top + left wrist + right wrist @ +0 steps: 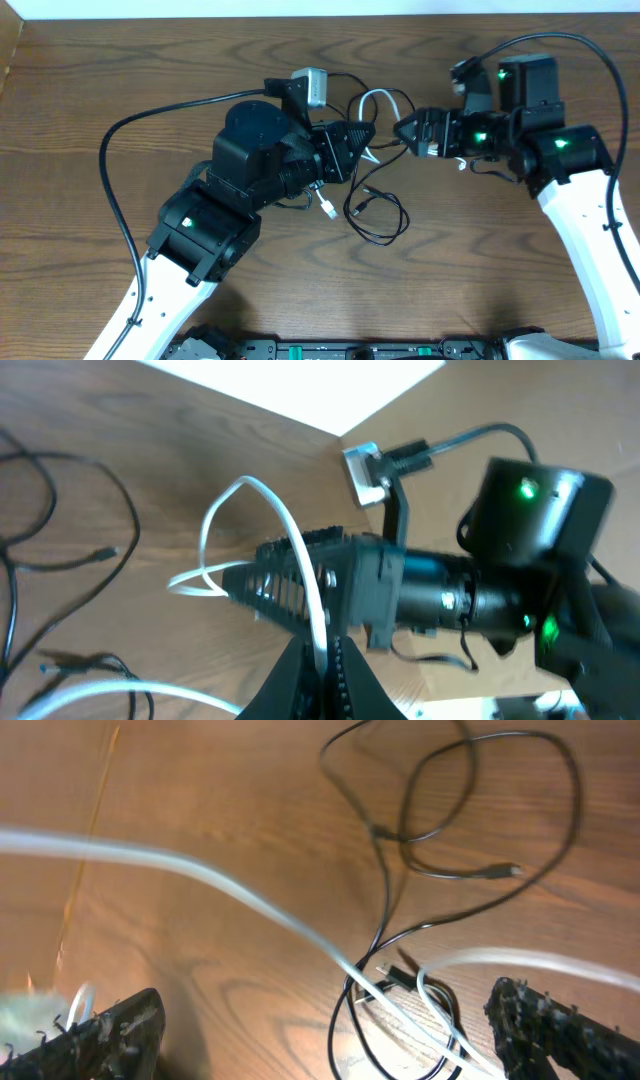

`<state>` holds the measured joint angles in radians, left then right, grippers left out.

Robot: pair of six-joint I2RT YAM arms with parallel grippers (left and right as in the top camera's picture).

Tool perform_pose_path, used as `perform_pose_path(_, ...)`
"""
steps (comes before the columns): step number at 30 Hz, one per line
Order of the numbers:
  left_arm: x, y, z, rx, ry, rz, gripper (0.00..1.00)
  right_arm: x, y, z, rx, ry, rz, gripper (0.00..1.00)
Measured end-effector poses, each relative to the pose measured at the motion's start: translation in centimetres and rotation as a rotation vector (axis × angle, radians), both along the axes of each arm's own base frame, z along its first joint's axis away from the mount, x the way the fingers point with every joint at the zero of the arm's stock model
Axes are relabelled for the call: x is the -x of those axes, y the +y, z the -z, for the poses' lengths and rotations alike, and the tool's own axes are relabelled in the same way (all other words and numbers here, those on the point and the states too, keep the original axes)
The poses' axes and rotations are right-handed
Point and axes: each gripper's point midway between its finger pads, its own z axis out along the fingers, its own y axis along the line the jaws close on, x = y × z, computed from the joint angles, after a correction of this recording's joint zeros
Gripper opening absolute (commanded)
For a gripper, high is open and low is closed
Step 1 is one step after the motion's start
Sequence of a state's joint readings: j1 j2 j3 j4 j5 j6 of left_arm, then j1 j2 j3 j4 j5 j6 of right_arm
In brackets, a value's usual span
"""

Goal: Untangle cables

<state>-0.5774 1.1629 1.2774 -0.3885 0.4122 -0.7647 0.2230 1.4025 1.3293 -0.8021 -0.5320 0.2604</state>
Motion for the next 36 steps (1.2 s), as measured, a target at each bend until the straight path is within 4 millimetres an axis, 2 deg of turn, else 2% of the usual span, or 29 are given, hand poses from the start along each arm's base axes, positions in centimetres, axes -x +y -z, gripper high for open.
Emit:
perform_pose_path(5,-0.1,0.2,0.2,0.023,0.049,-0.023,0.07,1.4,3.0,-0.3,0.022,-0.067,-0.148,0.99)
perform_pose_path(9,0.1,0.2,0.3,0.033,0.072,-0.025,0.07,1.6,5.2,-1.2,0.016,-0.149,-0.226,0.99)
perform_pose_path(13,0.4,-0.1,0.3,0.051,0.094,-0.011,0.07,1.4,6.6,-1.7,0.028,-0.21,-0.255,0.99)
perform_pose_path(19,0.9,-0.4,0.2,0.067,0.116,0.016,0.08,-0.3,7.4,-0.8,0.032,-0.231,-0.248,0.97)
perform_pose_path(20,1.0,-0.4,0.2,0.07,0.119,0.021,0.08,-0.5,7.6,-0.6,0.032,-0.232,-0.249,0.91)
perform_pose_path(24,1.2,-0.6,0.2,0.077,0.13,0.032,0.07,-1.2,7.9,-0.2,0.028,-0.236,-0.249,0.5)
perform_pose_path(28,1.3,-0.6,0.3,0.077,0.133,0.035,0.07,-1.3,8.0,-0.4,0.019,-0.239,-0.243,0.22)
perform_pose_path(30,1.3,-0.6,0.3,0.077,0.133,0.035,0.08,-1.3,8.0,-0.4,0.016,-0.235,-0.239,0.15)
perform_pose_path(32,1.3,-0.6,0.3,0.077,0.134,0.035,0.07,-1.3,8.0,-0.4,0.01,-0.227,-0.231,0.12)
perform_pose_path(34,1.3,-0.6,0.4,0.074,0.138,0.033,0.08,-1.3,8.0,-0.4,0.005,-0.218,-0.223,0.02)
perform_pose_path(36,1.2,-0.3,0.8,0.063,0.15,0.022,0.07,-1.3,8.0,-0.4,-0.003,-0.204,-0.213,0.01)
